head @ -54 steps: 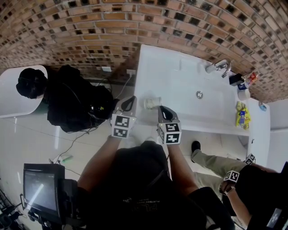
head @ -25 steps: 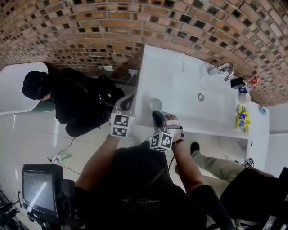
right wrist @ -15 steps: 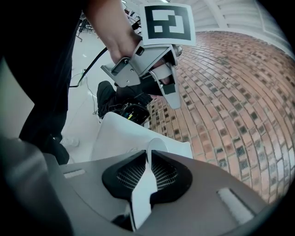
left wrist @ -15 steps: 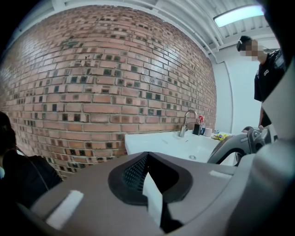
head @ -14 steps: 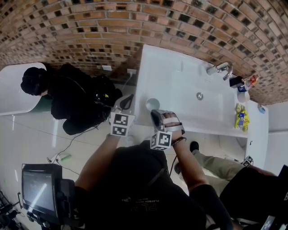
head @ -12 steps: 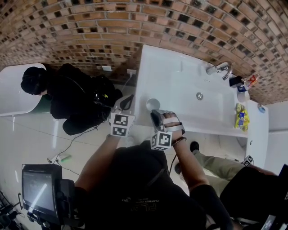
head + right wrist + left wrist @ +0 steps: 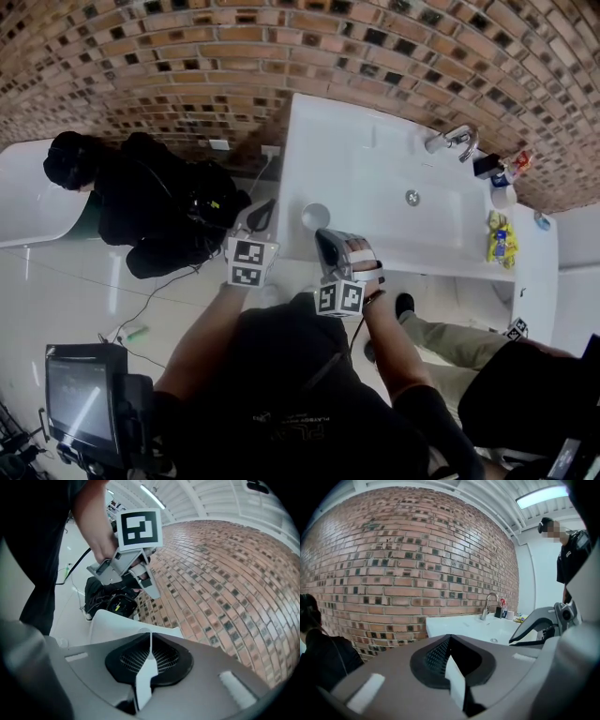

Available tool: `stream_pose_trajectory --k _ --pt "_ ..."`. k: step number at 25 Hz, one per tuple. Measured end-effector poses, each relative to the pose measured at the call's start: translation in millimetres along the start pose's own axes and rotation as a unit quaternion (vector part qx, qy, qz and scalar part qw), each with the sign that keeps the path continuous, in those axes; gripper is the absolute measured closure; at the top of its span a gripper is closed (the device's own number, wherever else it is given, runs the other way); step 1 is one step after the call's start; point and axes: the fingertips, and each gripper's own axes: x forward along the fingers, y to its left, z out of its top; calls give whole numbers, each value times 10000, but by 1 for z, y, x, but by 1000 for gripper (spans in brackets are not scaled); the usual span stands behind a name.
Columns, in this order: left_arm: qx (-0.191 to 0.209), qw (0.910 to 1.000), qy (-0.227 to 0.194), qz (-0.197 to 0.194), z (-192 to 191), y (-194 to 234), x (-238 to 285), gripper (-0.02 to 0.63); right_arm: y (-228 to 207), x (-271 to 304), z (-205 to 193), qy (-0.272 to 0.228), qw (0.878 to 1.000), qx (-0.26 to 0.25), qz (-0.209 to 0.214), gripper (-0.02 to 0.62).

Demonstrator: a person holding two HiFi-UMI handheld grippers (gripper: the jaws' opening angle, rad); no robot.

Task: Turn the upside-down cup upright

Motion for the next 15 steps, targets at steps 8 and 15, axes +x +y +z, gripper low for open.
stream_pose_trajectory --k 8,15 --pt "92 9998 -160 -26 14 -10 -1 611 -36 -17 -19 -93 9738 2199 -567 581" --pt "119 9998 -157 12 19 -21 -8 611 -53 -30 -52 -235 9058 4127 -931 583"
